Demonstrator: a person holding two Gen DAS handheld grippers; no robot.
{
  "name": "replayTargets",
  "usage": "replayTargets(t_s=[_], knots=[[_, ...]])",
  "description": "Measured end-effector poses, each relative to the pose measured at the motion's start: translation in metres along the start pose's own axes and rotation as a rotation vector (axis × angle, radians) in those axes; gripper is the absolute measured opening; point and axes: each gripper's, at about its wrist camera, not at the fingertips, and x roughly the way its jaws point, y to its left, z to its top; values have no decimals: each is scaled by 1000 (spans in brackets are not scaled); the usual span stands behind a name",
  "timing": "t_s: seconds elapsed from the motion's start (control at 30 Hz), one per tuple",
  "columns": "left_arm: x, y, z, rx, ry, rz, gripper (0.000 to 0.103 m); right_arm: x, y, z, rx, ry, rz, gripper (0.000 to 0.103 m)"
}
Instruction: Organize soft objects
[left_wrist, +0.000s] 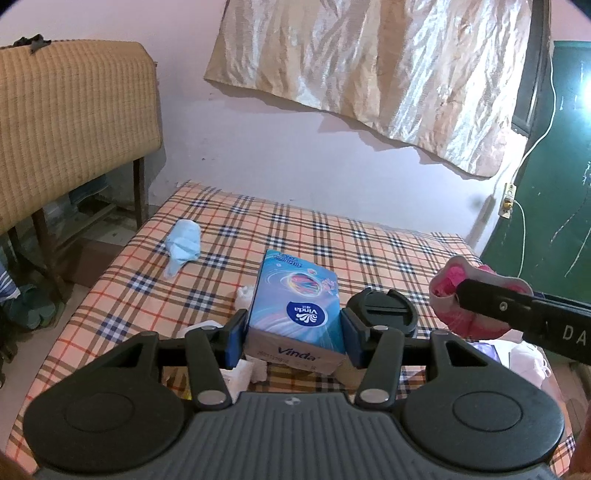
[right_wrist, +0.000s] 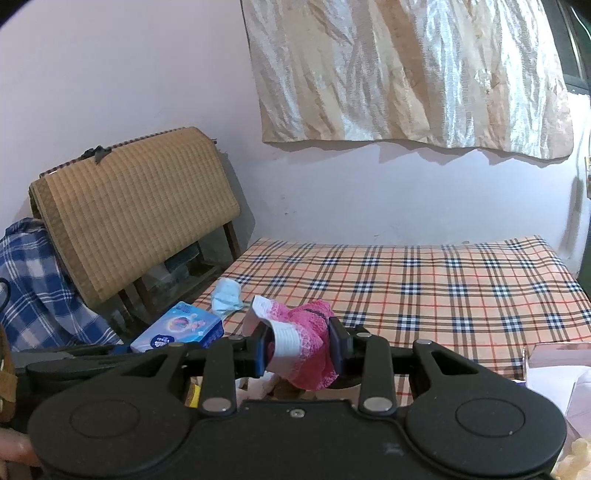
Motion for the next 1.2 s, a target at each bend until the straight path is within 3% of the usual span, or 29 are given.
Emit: replayTargets(t_s=[1.2], knots=[[17, -68, -8, 99, 25, -123, 53, -37, -73, -6, 103, -29, -126, 40]])
